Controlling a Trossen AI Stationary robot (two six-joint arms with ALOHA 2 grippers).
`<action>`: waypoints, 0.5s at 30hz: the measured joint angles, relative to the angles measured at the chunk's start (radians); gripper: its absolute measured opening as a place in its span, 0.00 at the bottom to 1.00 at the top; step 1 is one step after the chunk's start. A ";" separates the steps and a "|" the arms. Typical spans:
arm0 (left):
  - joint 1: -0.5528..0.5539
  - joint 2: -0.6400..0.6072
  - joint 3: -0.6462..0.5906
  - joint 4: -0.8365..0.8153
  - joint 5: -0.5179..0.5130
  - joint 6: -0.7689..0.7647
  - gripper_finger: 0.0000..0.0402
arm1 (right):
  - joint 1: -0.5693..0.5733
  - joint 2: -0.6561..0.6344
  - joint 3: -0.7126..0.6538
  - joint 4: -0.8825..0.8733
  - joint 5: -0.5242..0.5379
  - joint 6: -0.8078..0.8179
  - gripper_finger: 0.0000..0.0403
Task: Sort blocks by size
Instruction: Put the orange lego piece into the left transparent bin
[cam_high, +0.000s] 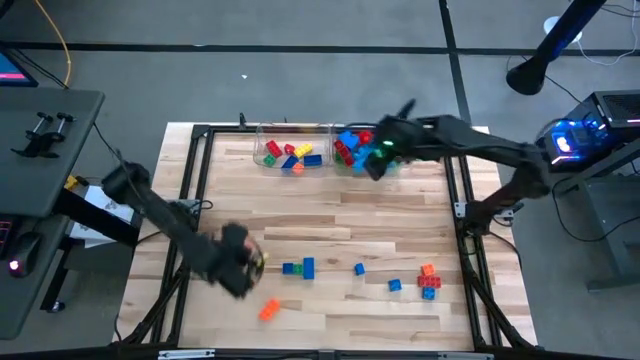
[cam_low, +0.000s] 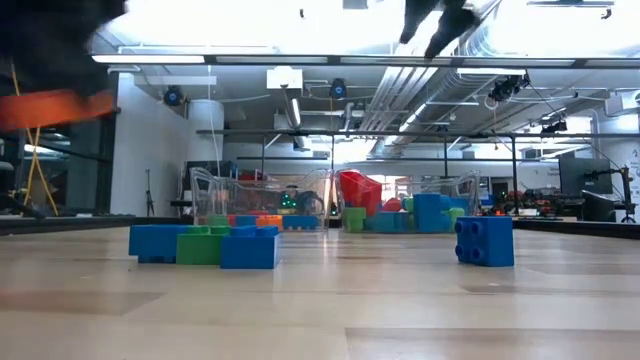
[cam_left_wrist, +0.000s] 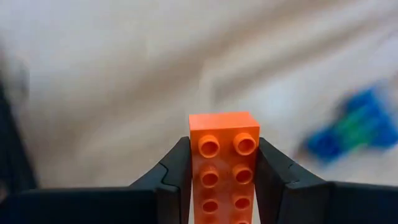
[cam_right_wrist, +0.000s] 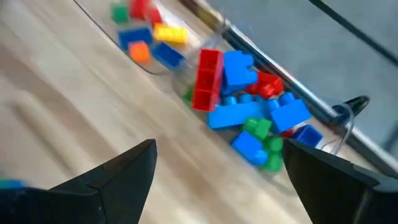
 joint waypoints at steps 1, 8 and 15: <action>0.043 -0.046 0.000 0.004 -0.065 0.077 0.22 | 0.022 -0.033 0.000 -0.004 0.003 0.040 0.85; 0.456 -0.276 0.000 0.341 -0.224 0.900 0.22 | 0.266 -0.169 0.001 -0.046 0.155 0.351 0.85; 0.878 -0.233 0.001 0.854 0.205 1.477 0.22 | 0.479 -0.125 0.001 -0.158 0.341 0.634 0.85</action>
